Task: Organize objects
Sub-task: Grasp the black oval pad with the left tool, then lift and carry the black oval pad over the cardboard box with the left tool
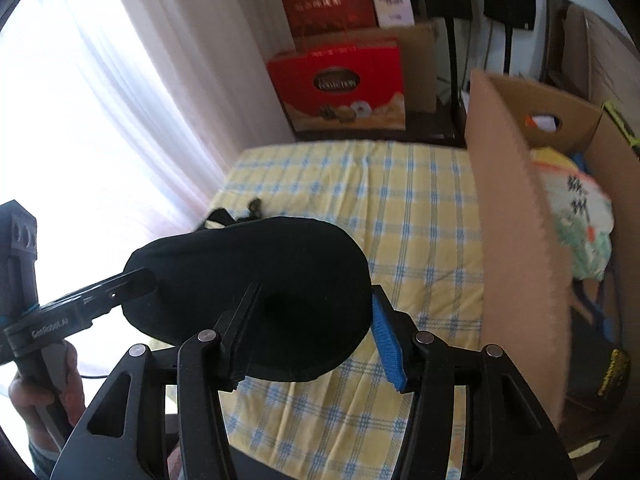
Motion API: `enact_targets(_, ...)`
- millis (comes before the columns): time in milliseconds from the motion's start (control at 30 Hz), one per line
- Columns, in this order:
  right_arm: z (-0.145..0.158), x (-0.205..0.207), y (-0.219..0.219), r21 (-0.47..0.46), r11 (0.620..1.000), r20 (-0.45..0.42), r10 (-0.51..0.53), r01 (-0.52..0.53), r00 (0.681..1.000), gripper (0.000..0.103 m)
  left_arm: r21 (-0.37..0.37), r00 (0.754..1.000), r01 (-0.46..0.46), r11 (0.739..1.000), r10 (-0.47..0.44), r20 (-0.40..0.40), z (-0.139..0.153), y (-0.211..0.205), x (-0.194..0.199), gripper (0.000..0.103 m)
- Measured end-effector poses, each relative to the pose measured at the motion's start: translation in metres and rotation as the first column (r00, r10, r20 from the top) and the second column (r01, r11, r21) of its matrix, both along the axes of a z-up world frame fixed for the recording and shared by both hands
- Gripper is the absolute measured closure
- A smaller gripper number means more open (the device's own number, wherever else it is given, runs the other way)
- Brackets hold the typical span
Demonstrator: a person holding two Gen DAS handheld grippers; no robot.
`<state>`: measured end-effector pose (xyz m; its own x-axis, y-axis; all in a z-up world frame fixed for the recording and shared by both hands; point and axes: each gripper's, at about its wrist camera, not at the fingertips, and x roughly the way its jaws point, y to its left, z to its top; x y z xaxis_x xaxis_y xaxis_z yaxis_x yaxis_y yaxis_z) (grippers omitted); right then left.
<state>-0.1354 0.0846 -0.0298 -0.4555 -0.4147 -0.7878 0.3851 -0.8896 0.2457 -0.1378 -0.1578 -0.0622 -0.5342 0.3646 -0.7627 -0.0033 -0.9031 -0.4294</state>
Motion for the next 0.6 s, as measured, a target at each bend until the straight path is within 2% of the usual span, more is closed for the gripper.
enact_targets(267, 0.041, 0.01, 0.031, -0.021, 1.0, -0.064, -0.014, 0.012, 0.998, 0.049, 0.035, 0.998, 0.059, 0.998, -0.057, -0.037, 0.029, 0.026, -0.001, 0.045)
enact_targets(600, 0.071, 0.024, 0.106, -0.026, 0.994, -0.11, -0.104, 0.102, 0.988, 0.049, 0.054, 0.979, 0.196, 0.979, -0.192, -0.069, 0.055, 0.101, -0.006, 0.045)
